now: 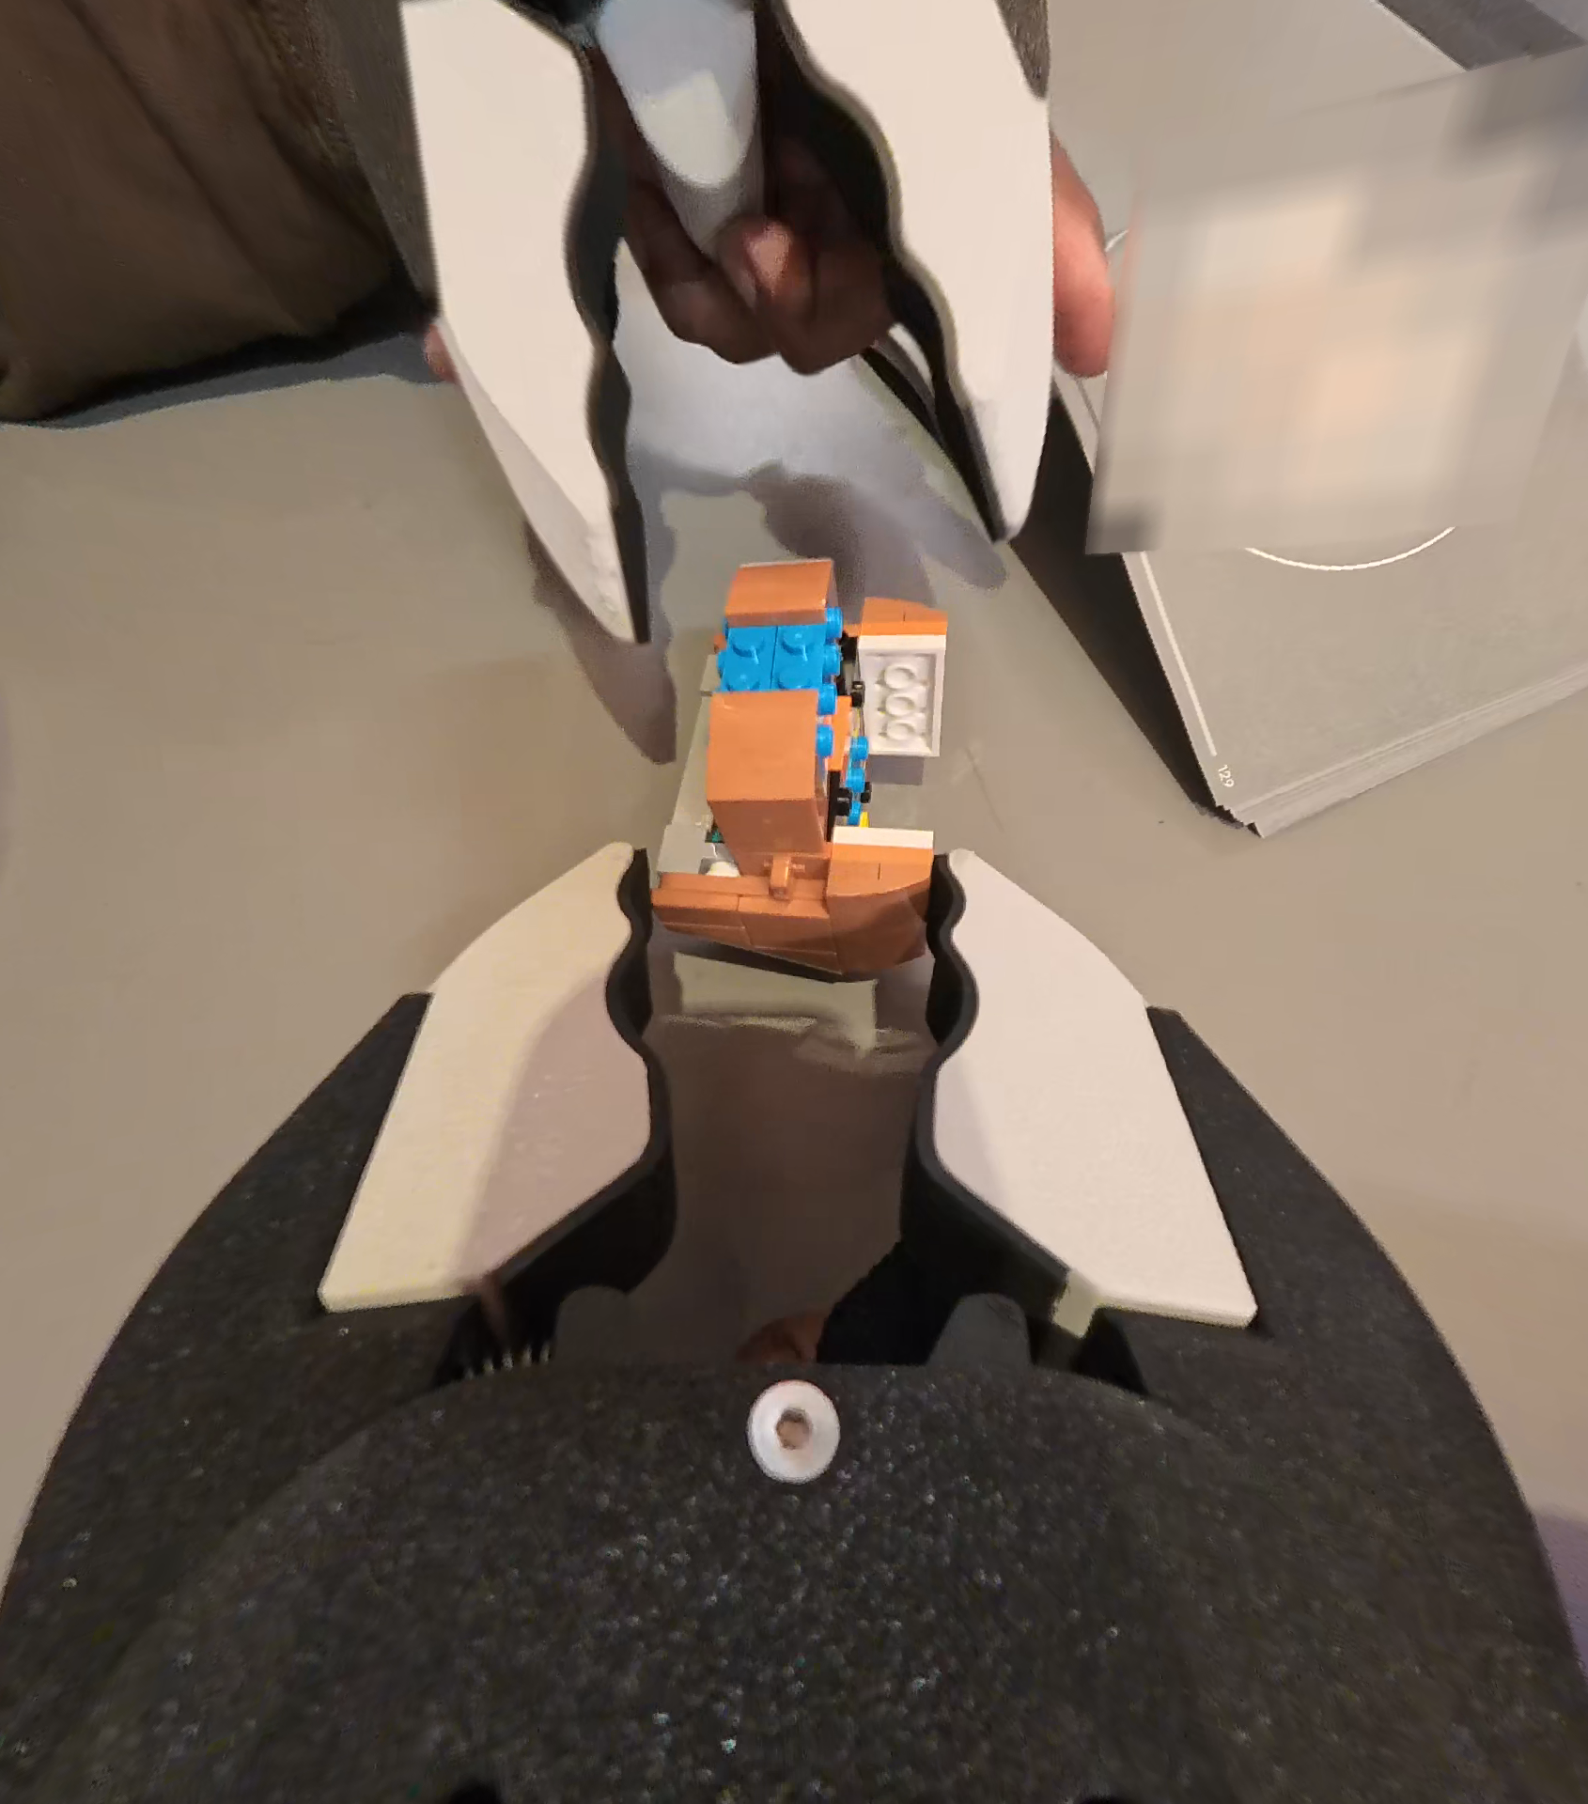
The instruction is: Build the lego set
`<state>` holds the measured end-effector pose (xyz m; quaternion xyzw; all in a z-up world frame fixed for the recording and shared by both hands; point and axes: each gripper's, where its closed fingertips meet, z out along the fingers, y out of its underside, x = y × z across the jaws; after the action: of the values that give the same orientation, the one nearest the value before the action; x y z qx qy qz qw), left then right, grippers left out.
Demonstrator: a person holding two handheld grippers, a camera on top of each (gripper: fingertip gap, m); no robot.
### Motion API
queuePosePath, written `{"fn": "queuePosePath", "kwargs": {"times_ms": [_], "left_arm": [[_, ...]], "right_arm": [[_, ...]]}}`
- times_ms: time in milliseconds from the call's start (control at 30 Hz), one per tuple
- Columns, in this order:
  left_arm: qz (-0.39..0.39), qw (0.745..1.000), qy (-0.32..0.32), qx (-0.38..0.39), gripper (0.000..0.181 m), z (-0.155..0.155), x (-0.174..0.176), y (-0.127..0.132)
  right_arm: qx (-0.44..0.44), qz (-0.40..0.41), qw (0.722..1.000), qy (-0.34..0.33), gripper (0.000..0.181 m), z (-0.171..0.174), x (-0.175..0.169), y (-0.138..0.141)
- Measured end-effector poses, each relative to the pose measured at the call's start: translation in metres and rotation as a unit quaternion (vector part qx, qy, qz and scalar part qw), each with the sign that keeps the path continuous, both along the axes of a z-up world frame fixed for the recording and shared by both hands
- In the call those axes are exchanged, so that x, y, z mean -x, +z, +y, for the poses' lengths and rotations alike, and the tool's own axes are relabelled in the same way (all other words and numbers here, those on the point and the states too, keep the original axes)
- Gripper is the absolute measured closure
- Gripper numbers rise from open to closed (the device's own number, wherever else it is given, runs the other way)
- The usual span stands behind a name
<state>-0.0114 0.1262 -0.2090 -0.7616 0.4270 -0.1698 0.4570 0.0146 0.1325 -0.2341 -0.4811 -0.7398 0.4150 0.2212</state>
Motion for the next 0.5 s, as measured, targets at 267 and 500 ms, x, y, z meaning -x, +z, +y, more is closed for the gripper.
{"fn": "queuePosePath", "kwargs": {"times_ms": [267, 500], "left_arm": [[0.083, 0.996, -0.007, 0.032, 0.112, 0.005, -0.002, -0.036], [0.082, 0.995, -0.022, 0.049, 0.114, 0.010, -0.013, -0.048]], "right_arm": [[0.031, -0.020, 0.999, 0.008, 0.126, 0.001, -0.001, -0.002], [0.041, -0.023, 0.999, 0.012, 0.126, 0.002, -0.001, -0.002]]}}
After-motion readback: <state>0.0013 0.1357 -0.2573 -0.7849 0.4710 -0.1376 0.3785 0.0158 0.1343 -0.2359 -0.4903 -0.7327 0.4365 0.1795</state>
